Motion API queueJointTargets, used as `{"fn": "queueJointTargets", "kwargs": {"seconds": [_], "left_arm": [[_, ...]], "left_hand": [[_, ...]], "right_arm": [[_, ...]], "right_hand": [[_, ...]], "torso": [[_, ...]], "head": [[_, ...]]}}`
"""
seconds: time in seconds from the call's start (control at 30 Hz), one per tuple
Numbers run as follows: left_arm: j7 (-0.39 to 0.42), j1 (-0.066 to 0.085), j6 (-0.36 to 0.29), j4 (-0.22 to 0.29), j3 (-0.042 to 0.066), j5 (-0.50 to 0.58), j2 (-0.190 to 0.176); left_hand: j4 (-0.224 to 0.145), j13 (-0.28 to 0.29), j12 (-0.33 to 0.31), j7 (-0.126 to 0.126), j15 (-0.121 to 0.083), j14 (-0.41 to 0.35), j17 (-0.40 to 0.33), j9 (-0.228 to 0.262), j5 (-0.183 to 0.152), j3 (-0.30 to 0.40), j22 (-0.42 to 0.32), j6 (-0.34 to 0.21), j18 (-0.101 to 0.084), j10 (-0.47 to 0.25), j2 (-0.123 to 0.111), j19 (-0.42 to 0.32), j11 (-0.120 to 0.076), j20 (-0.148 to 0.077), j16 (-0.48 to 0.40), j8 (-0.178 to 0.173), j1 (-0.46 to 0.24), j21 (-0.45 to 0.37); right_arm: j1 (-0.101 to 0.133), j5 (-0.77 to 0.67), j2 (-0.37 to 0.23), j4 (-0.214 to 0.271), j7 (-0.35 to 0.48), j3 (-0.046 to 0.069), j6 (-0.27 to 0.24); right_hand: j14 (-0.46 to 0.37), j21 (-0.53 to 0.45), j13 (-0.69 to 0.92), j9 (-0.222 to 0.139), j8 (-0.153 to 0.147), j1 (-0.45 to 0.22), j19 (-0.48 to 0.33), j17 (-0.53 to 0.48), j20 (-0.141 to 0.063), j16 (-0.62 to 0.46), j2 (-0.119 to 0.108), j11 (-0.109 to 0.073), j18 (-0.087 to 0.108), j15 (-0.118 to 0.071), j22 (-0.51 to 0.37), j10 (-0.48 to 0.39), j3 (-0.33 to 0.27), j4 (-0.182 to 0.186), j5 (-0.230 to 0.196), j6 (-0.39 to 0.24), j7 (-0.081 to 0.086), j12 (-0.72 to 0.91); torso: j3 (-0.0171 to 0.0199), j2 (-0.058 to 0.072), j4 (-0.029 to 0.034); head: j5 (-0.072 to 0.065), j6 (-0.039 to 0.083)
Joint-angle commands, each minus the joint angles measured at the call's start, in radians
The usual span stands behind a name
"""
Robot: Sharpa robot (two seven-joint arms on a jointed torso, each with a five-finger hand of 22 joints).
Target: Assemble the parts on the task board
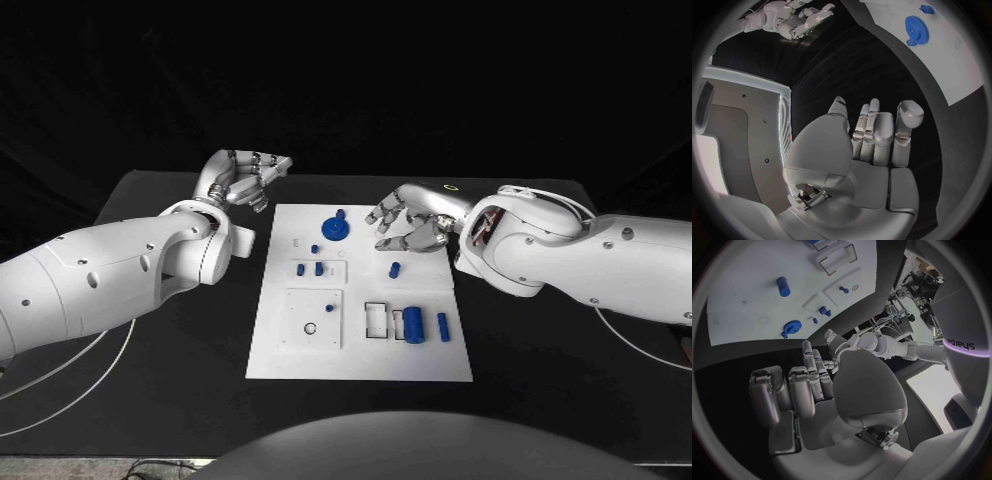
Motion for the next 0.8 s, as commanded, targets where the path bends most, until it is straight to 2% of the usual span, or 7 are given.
{"fn": "queueJointTargets", "kwargs": {"seconds": [0.03,0.1,0.27,0.4,0.53,0.8], "left_arm": [[0.015,0.0,0.016,-0.001,0.001,-0.008,0.003],[0.015,0.0,0.016,-0.001,0.001,-0.01,0.003],[0.016,-0.002,0.015,-0.002,0.001,-0.014,0.002],[0.016,-0.002,0.015,-0.001,0.001,-0.015,0.001],[0.016,-0.003,0.015,-0.001,0.001,-0.016,0.0],[0.015,-0.003,0.013,0.0,0.001,-0.016,-0.003]], "left_hand": [[0.001,0.002,-0.001,-0.001,-0.001,-0.004,-0.001,0.0,0.003,-0.008,0.037,-0.005,-0.008,-0.006,0.01,-0.006,0.003,-0.001,-0.006,0.0,0.0,-0.006],[0.001,0.002,-0.001,-0.001,-0.001,-0.004,-0.001,0.0,0.003,-0.008,0.037,-0.005,-0.008,-0.006,0.01,-0.006,0.003,-0.001,-0.006,0.0,0.0,-0.006],[0.001,0.002,-0.001,-0.001,-0.001,-0.004,-0.001,0.0,0.003,-0.008,0.037,-0.005,-0.008,-0.006,0.01,-0.006,0.003,-0.001,-0.006,0.0,0.0,-0.006],[0.001,0.002,-0.001,-0.001,-0.001,-0.004,-0.001,0.0,0.003,-0.008,0.037,-0.005,-0.008,-0.006,0.01,-0.006,0.003,-0.001,-0.006,0.0,0.0,-0.006],[0.001,0.002,-0.001,-0.001,-0.001,-0.004,-0.001,0.0,0.003,-0.008,0.037,-0.005,-0.008,-0.006,0.01,-0.006,0.003,-0.001,-0.006,0.0,0.0,-0.006],[0.001,0.002,-0.001,-0.001,-0.001,-0.004,-0.001,0.0,0.003,-0.008,0.037,-0.005,-0.008,-0.006,0.01,-0.006,0.003,-0.001,-0.006,0.0,0.0,-0.006]], "right_arm": [[-0.004,-0.124,-0.007,-0.001,-0.04,-0.001,0.071],[-0.01,-0.163,-0.009,-0.005,-0.061,-0.001,0.1],[-0.028,-0.207,-0.005,-0.02,-0.098,-0.001,0.15],[-0.043,-0.222,0.006,-0.033,-0.112,-0.001,0.176],[-0.054,-0.235,0.02,-0.043,-0.129,-0.002,0.199],[-0.065,-0.246,0.04,-0.058,-0.172,-0.002,0.24]], "right_hand": [[0.104,0.004,-0.002,-0.002,-0.003,0.002,0.105,0.263,0.01,0.004,0.008,0.005,-0.007,0.01,0.263,-0.011,-0.01,0.0,0.001,0.0,-0.002,-0.008],[0.104,0.004,-0.002,-0.003,-0.003,0.003,0.105,0.263,0.012,0.004,0.01,0.006,-0.007,0.011,0.263,-0.019,-0.013,0.0,0.0,0.005,-0.001,-0.012],[0.104,0.004,-0.002,-0.003,-0.002,0.0,0.105,0.263,0.016,0.004,0.011,0.01,-0.007,0.014,0.263,-0.023,-0.019,0.001,-0.001,0.012,0.004,-0.015],[0.104,0.004,-0.001,-0.004,-0.003,-0.002,0.105,0.263,0.018,0.004,0.01,0.012,-0.007,0.017,0.263,-0.019,-0.024,0.001,-0.002,0.016,0.008,-0.013],[0.104,0.004,-0.001,-0.005,-0.005,-0.003,0.105,0.263,0.019,0.004,0.009,0.012,-0.007,0.017,0.263,-0.017,-0.028,0.001,-0.003,0.014,0.009,-0.012],[0.104,0.004,-0.002,-0.008,-0.01,-0.002,0.105,0.263,0.022,0.004,0.009,0.015,-0.007,0.02,0.263,-0.024,-0.033,-0.001,-0.003,0.01,0.011,-0.016]], "torso": [[0.0016,0.001,-0.0013],[-0.0001,-0.001,0.0],[0.0003,0.001,0.0008],[0.0002,0.002,0.0005],[-0.0005,0.002,0.0006],[-0.0003,0.002,0.0012]], "head": [[-0.005,0.0],[-0.01,0.0],[-0.017,0.0],[-0.014,0.0],[-0.016,0.0],[-0.017,0.0]]}}
